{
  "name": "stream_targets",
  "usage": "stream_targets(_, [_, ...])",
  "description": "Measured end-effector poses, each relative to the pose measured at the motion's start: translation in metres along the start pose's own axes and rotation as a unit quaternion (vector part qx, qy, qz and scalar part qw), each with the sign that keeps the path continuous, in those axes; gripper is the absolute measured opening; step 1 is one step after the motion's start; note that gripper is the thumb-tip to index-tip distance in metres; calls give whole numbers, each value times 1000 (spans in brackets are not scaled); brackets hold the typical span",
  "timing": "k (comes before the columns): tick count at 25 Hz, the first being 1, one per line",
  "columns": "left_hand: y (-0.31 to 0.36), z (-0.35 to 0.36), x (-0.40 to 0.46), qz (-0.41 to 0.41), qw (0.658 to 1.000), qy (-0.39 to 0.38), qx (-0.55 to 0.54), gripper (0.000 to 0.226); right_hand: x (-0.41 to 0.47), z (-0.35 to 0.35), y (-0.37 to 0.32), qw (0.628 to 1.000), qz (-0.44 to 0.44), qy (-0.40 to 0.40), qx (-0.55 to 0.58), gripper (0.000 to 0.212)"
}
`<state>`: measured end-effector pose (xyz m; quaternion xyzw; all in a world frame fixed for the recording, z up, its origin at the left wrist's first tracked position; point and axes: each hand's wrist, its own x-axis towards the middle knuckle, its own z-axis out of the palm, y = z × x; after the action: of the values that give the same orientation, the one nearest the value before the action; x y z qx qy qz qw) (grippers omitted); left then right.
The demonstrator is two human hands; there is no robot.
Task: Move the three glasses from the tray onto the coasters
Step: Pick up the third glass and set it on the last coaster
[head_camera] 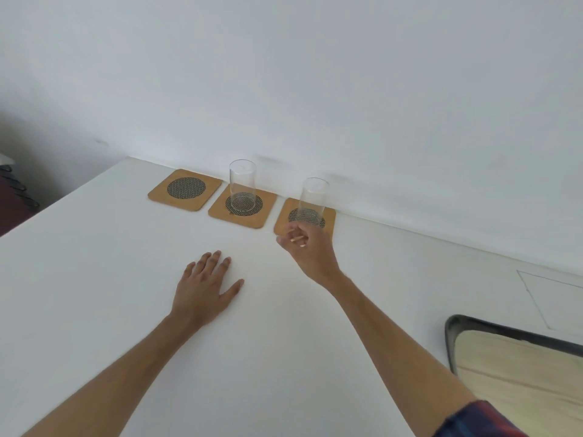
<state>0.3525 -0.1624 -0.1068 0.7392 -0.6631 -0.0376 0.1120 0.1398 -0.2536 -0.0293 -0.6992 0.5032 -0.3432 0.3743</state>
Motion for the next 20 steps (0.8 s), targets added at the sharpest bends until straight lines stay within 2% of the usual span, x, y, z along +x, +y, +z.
stream_targets(6, [65,6,-44,-53,998,11,-21,51,-86,-78,30,999,21,13,-36,20])
stream_targets(9, [116,1,-71,-39,998,3,-56,47,-127,-121,47,998,36,35,-45,18])
stream_targets(12, [173,-5,-96,-29,994,30,-105,37,-169,-169,65,995,53,56,-58,16])
stream_targets(20, [314,-5,-149,66,982,74,-163,22,-274,-310,123,972,91,154,-152,17])
